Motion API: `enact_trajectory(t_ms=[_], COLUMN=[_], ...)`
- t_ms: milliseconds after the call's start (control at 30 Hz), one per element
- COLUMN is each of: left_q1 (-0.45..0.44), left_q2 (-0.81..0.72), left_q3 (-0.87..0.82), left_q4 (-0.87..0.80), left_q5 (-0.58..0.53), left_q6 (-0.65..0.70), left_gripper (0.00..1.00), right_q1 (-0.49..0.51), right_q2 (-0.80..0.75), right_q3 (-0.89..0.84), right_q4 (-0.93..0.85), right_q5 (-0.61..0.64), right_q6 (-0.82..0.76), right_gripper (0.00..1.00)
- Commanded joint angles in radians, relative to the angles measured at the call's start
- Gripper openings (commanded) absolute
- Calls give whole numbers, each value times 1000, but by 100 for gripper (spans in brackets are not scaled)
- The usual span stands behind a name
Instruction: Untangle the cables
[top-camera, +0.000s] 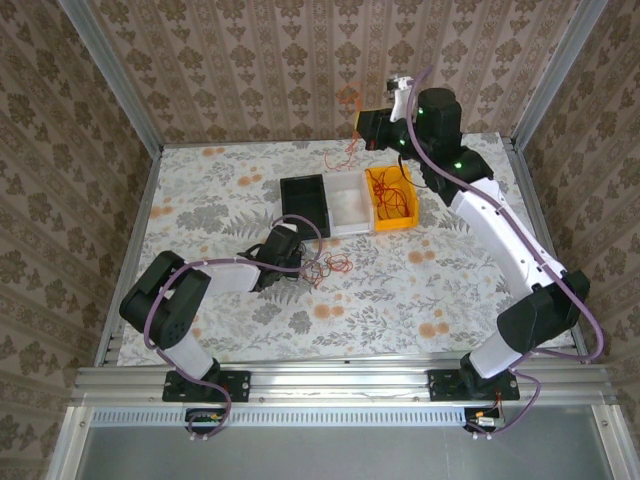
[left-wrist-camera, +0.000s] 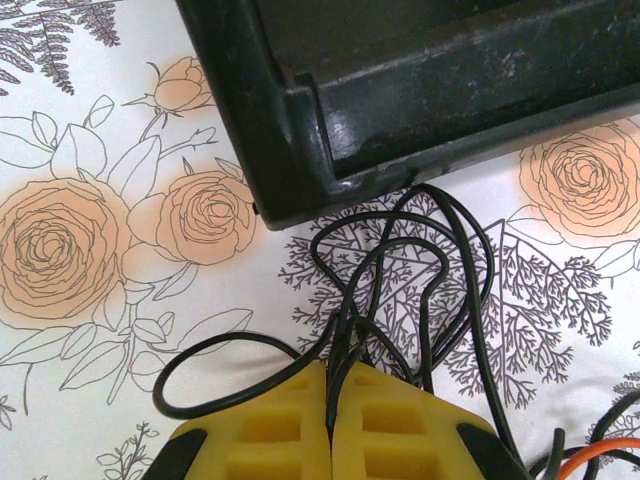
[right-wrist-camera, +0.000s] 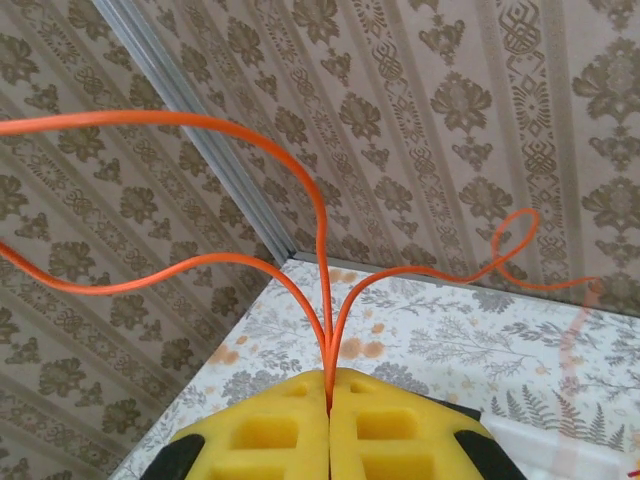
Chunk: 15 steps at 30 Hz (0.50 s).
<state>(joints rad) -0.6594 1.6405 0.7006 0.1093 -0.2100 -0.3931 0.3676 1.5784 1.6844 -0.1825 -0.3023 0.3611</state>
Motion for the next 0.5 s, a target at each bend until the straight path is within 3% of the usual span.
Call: enact_trajectory(t_ms=[0, 467], left_q1=[6, 0], left_q2=[7, 1], left_q3=[14, 11], left_q4=[-24, -25], left_q5=[-4, -11], left_q6=[-17, -11], left_gripper=[0, 0], right_q1=[3, 1], right_q2=[32, 94], right_q3=[36, -78], right_q4=[-16, -47], right_q5=[-38, 24], right_q6=[-21, -23], right_gripper=[6, 6])
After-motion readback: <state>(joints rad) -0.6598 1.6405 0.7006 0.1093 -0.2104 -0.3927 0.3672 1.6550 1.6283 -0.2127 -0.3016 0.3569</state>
